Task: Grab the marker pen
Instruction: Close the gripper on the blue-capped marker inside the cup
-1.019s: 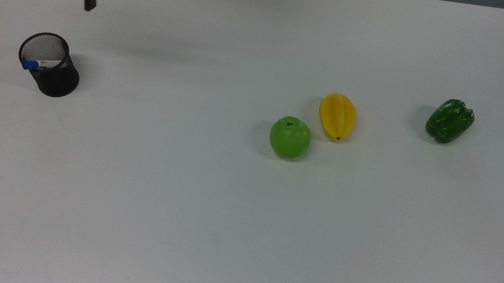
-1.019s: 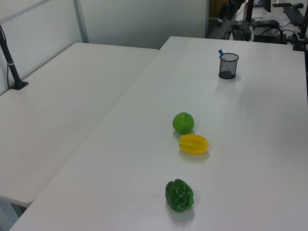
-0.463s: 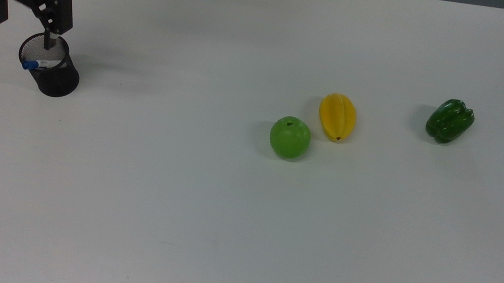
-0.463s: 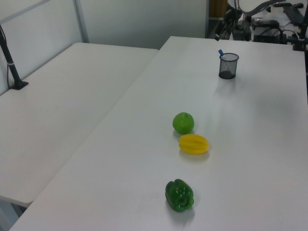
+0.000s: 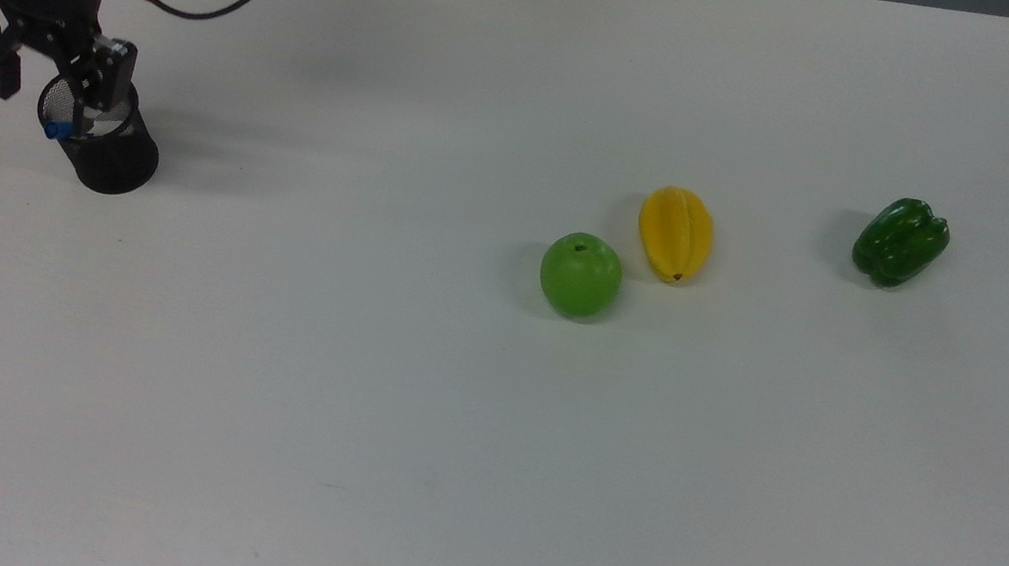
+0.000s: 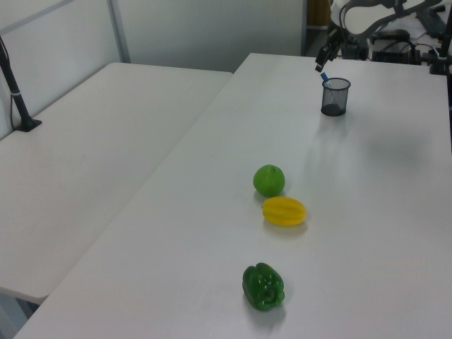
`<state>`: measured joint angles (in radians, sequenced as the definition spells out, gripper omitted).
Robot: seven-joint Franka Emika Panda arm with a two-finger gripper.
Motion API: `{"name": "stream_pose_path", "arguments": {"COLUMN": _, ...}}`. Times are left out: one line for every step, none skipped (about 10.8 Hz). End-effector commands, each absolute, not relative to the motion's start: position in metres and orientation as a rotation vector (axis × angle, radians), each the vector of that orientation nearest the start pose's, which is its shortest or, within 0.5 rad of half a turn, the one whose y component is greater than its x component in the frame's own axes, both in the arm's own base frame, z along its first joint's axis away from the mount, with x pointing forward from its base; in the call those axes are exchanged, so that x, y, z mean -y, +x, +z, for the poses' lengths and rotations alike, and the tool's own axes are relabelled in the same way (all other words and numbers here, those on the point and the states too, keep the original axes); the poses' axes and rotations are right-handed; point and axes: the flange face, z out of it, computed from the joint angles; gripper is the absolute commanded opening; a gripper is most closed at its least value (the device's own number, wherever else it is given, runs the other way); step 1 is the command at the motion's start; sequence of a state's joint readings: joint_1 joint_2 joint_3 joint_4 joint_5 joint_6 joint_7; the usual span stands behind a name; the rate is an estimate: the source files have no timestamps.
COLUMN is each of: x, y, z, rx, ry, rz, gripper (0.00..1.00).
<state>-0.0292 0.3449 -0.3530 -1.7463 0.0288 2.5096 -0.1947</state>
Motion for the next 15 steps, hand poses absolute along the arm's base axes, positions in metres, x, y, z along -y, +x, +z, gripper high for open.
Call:
{"name": "stream_pose_path", "arguments": {"x": 0.231, "y": 0.646, "z": 0.413, "rx": -0.192, "ry": -3.307, "rz": -0.696, "gripper": 0.66}}
{"name": "stream_pose_path", "arguments": {"x": 0.231, "y": 0.645, "z": 0.411, "rx": -0.168, "ry": -3.312, "rz": -0.686, "gripper": 0.63}}
{"name": "stream_pose_path", "arguments": {"x": 0.231, "y": 0.644, "z": 0.408, "rx": -0.143, "ry": -3.318, "rz": -0.676, "gripper": 0.59}}
{"name": "stream_pose_path", "arguments": {"x": 0.231, "y": 0.644, "z": 0.408, "rx": -0.133, "ry": -3.319, "rz": -0.673, "gripper": 0.53}}
{"name": "stream_pose_path", "arguments": {"x": 0.231, "y": 0.642, "z": 0.404, "rx": -0.134, "ry": -3.319, "rz": -0.66, "gripper": 0.41}}
{"name": "stream_pose_path", "arguments": {"x": 0.231, "y": 0.64, "z": 0.402, "rx": -0.133, "ry": -3.32, "rz": -0.65, "gripper": 0.37}}
{"name": "stream_pose_path", "arguments": {"x": 0.23, "y": 0.638, "z": 0.399, "rx": -0.12, "ry": -3.321, "rz": -0.638, "gripper": 0.37}}
{"name": "stream_pose_path", "arguments": {"x": 0.23, "y": 0.635, "z": 0.394, "rx": -0.1, "ry": -3.326, "rz": -0.615, "gripper": 0.37}}
{"name": "stream_pose_path", "arguments": {"x": 0.23, "y": 0.633, "z": 0.392, "rx": -0.091, "ry": -3.326, "rz": -0.607, "gripper": 0.37}}
{"name": "stream_pose_path", "arguments": {"x": 0.23, "y": 0.633, "z": 0.393, "rx": -0.089, "ry": -3.326, "rz": -0.609, "gripper": 0.31}}
{"name": "stream_pose_path", "arguments": {"x": 0.229, "y": 0.633, "z": 0.395, "rx": -0.087, "ry": -3.325, "rz": -0.614, "gripper": 0.21}}
{"name": "stream_pose_path", "arguments": {"x": 0.23, "y": 0.632, "z": 0.397, "rx": -0.09, "ry": -3.324, "rz": -0.619, "gripper": 0.09}}
{"name": "stream_pose_path", "arguments": {"x": 0.229, "y": 0.632, "z": 0.397, "rx": -0.088, "ry": -3.323, "rz": -0.622, "gripper": 0.0}}
{"name": "stream_pose_path", "arguments": {"x": 0.229, "y": 0.632, "z": 0.398, "rx": -0.088, "ry": -3.323, "rz": -0.624, "gripper": 0.0}}
{"name": "stream_pose_path", "arguments": {"x": 0.23, "y": 0.632, "z": 0.401, "rx": -0.091, "ry": -3.322, "rz": -0.632, "gripper": 0.0}}
